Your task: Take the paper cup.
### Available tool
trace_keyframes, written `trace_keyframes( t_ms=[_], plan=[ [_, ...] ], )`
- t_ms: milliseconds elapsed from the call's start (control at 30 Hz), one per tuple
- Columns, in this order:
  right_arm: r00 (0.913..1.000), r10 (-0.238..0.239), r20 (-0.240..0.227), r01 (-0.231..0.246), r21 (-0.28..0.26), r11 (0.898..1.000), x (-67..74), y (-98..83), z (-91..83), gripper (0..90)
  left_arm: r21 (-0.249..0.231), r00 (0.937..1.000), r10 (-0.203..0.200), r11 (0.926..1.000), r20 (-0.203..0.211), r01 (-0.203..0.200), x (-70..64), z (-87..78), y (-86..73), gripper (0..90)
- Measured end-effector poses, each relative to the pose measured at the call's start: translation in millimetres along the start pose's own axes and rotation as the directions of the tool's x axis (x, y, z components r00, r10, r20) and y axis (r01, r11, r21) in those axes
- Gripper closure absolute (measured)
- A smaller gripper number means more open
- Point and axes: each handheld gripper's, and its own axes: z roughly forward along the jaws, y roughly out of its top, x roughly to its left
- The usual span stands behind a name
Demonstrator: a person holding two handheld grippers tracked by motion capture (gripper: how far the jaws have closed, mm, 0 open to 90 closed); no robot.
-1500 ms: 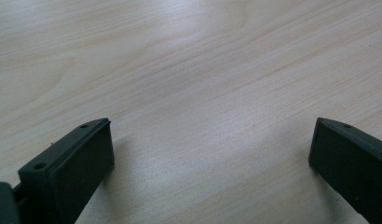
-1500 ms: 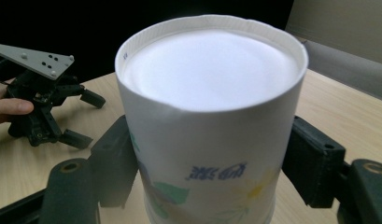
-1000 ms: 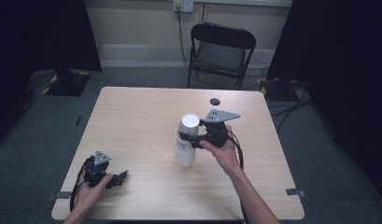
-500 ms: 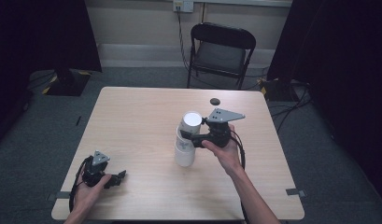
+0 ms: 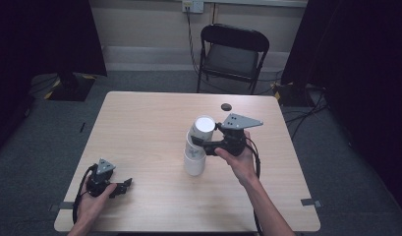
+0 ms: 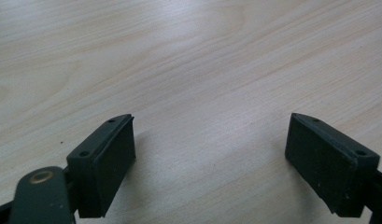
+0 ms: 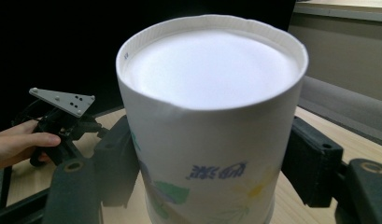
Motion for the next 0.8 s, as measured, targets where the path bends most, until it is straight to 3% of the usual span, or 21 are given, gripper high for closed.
trace_keyframes(
  t_ms=[133,333,433,500,633,700,800],
  plan=[
    [0.9999,0.010,0.009,-0.010,-0.001,1.000,0.3,3.6,-7.9,28.6,-0.007,0.9995,-0.001,1.0000,0.031,0.001,-1.8,-3.7,1.9,15.9],
    [0.9994,0.017,0.030,-0.017,-0.016,1.000,-0.3,6.7,-30.0,29.1,-0.073,0.9947,-0.016,0.9970,0.102,0.024,-7.4,-13.9,6.4,21.4],
    [0.9991,0.026,0.033,-0.026,-0.007,1.000,0.5,3.3,-36.8,29.1,-0.100,0.9916,0.002,0.9950,0.130,0.011,-10.0,-16.3,8.1,21.1],
    [0.9989,0.032,0.034,-0.032,-0.001,0.999,0.9,0.6,-41.2,29.1,-0.153,0.9892,0.020,0.9882,0.145,0.002,-15.7,-21.0,10.1,21.2],
    [0.9984,0.048,0.030,-0.048,0.004,0.999,2.1,-3.8,-47.6,29.1,-0.197,0.9855,0.053,0.9803,0.161,-0.021,-21.8,-25.6,13.2,20.8],
    [0.9972,0.073,0.018,-0.073,0.014,0.997,4.1,-8.8,-50.2,29.1,-0.219,0.9797,0.077,0.9752,0.185,-0.035,-26.1,-27.1,15.2,20.4],
    [0.9969,0.078,0.014,-0.078,0.029,0.997,7.1,-12.5,-51.0,29.1,-0.235,0.9771,0.083,0.9714,0.196,-0.036,-30.4,-27.5,16.6,19.3]
  ],
)
